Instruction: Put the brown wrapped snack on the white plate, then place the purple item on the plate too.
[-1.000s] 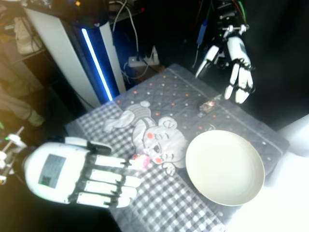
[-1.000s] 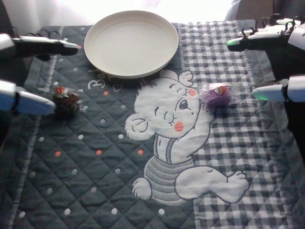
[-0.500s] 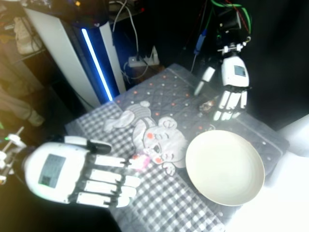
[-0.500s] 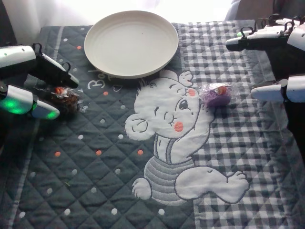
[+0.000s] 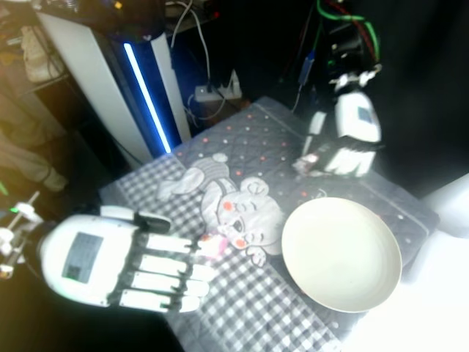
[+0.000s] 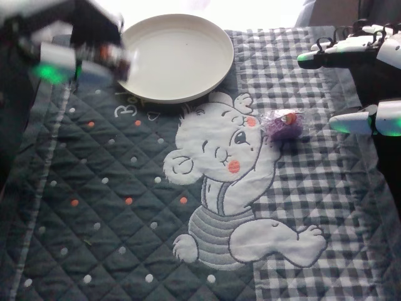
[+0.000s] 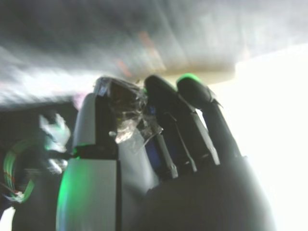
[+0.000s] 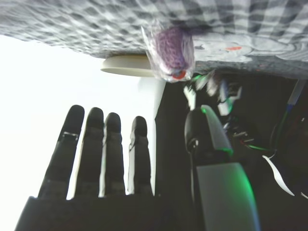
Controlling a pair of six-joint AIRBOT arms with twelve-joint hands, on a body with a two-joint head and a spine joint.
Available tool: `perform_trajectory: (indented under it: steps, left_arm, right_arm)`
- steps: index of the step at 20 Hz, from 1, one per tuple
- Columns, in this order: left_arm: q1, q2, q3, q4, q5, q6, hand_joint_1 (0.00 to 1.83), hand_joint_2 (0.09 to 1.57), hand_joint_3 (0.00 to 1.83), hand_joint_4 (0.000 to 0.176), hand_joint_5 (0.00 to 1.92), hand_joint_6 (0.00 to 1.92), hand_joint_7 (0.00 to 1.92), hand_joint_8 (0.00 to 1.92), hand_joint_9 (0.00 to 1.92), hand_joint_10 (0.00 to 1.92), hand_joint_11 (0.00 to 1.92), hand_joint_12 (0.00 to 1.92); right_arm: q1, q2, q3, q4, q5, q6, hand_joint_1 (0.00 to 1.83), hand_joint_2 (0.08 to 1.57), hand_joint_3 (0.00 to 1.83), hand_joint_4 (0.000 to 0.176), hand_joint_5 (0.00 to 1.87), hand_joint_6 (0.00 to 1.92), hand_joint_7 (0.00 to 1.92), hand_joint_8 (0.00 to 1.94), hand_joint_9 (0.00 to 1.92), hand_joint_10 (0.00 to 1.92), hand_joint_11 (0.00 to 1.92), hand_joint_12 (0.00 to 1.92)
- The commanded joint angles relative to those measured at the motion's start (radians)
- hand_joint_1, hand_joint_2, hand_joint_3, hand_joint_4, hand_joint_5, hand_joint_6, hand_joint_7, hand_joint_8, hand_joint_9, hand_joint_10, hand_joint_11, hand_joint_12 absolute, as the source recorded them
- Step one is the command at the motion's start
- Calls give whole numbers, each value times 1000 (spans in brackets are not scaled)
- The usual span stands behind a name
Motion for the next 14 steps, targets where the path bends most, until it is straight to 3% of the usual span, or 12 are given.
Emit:
perform_trajectory:
  steps: [1, 2, 3, 4, 5, 6, 9, 10, 11, 13, 14]
  left_arm:
    - [-17, -20, 12, -37, -95, 16, 1271, 1083, 0, 0, 1194, 375, 988, 1204, 981, 1354, 756, 1726]
    - [-36, -53, 52, -66, -86, 18, 1273, 1077, 0, 0, 1209, 352, 1003, 1172, 928, 1417, 671, 1816]
    - [-53, -86, 93, -78, -59, 18, 1271, 1085, 0, 0, 1167, 416, 998, 1188, 908, 1438, 697, 1771]
    - [-68, -120, 134, -81, -19, 18, 1163, 1054, 0, 0, 1152, 631, 920, 1163, 889, 1632, 757, 1878]
    - [-80, -155, 174, -81, 24, 18, 967, 989, 0, 0, 1055, 254, 862, 1272, 832, 1795, 755, 1912]
    - [-88, -198, 226, -79, 76, 18, 877, 951, 0, 0, 1031, 85, 844, 1119, 793, 1650, 653, 1918]
    - [-70, -228, 265, -82, 135, 15, 749, 866, 0, 0, 873, 0, 881, 535, 785, 1115, 526, 1666]
    - [-56, -225, 263, -83, 131, 1, 700, 861, 0, 5, 794, 0, 841, 381, 710, 794, 408, 1314]
    - [-38, -214, 253, -87, 115, -16, 698, 850, 0, 9, 738, 5, 821, 192, 673, 410, 316, 1028]
    - [10, -157, 186, -119, 39, -25, 715, 850, 0, 24, 706, 0, 800, 29, 725, 187, 306, 1136]
    - [32, -122, 141, -133, -9, -25, 725, 829, 0, 15, 750, 6, 798, 12, 766, 184, 335, 1271]
  right_arm:
    - [10, -5, 4, 38, 117, 2, 767, 1120, 1, 101, 390, 0, 312, 2, 326, 2, 57, 790]
    - [10, -12, 4, 38, 128, 2, 735, 1121, 1, 100, 390, 0, 311, 1, 333, 4, 73, 797]
    - [10, -20, 4, 35, 140, 3, 719, 1123, 2, 95, 382, 0, 304, 0, 319, 0, 62, 790]
    - [10, -27, 4, 31, 151, 4, 743, 1123, 0, 83, 390, 0, 299, 0, 297, 0, 14, 832]
    - [10, -32, 5, 29, 162, 12, 776, 1116, 0, 85, 404, 3, 295, 0, 270, 2, 2, 769]
    - [10, -41, 10, 20, 173, 36, 866, 1105, 0, 55, 430, 11, 314, 7, 271, 4, 0, 761]
    - [11, -55, 18, 5, 191, 71, 825, 1060, 0, 97, 429, 0, 351, 1, 342, 11, 4, 928]
    - [11, -58, 18, 5, 197, 73, 824, 1059, 0, 103, 421, 0, 335, 0, 338, 8, 0, 934]
    - [11, -62, 17, 5, 204, 76, 794, 1053, 0, 120, 413, 0, 336, 0, 361, 5, 13, 1014]
    - [11, -67, 15, 5, 226, 80, 788, 1054, 1, 132, 419, 2, 338, 0, 384, 9, 47, 1051]
    - [11, -68, 15, 5, 229, 80, 803, 1049, 0, 136, 416, 1, 321, 1, 348, 2, 9, 1008]
